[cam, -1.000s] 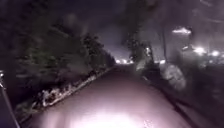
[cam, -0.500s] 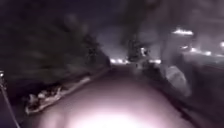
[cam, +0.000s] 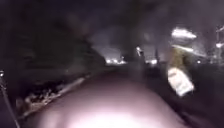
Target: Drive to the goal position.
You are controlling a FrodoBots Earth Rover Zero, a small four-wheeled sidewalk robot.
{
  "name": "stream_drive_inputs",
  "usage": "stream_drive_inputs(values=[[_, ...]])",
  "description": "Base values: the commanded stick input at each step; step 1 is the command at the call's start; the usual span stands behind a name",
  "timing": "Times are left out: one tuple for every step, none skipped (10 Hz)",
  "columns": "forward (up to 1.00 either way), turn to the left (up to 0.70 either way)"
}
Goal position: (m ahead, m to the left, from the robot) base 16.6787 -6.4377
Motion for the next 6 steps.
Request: stream_drive_inputs(values=[[0.50, 0.00], [0.50, 0.00], [0.50, 0.00], [0.50, 0.00], [0.50, 0.00], [0.50, 0.00]])
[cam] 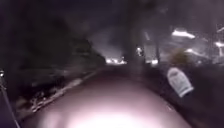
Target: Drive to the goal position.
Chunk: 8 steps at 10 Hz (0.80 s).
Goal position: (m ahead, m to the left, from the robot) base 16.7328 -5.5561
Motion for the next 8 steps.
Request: stream_drive_inputs(values=[[0.50, 0.00], [0.50, 0.00], [0.50, 0.00], [0.50, 0.00], [0.50, 0.00], [0.50, 0.00], [0.50, 0.00], [0.50, 0.00]])
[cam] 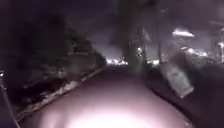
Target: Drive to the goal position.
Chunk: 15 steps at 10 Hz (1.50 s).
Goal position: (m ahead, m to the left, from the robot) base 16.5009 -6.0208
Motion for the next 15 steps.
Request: stream_drive_inputs(values=[[0.50, 0.00], [0.50, 0.00], [0.50, 0.00], [0.50, 0.00], [0.50, 0.00], [0.50, 0.00], [0.50, 0.00], [0.50, 0.00], [0.50, 0.00], [0.50, 0.00], [0.50, 0.00], [0.50, 0.00], [0.50, 0.00], [0.50, 0.00], [0.50, 0.00]])
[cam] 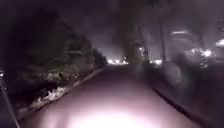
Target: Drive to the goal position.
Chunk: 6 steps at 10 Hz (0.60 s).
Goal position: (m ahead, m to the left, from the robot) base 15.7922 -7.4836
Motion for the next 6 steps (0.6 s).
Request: stream_drive_inputs(values=[[0.50, 0.00], [0.50, 0.00], [0.50, 0.00], [0.50, 0.00], [0.50, 0.00], [0.50, 0.00]])
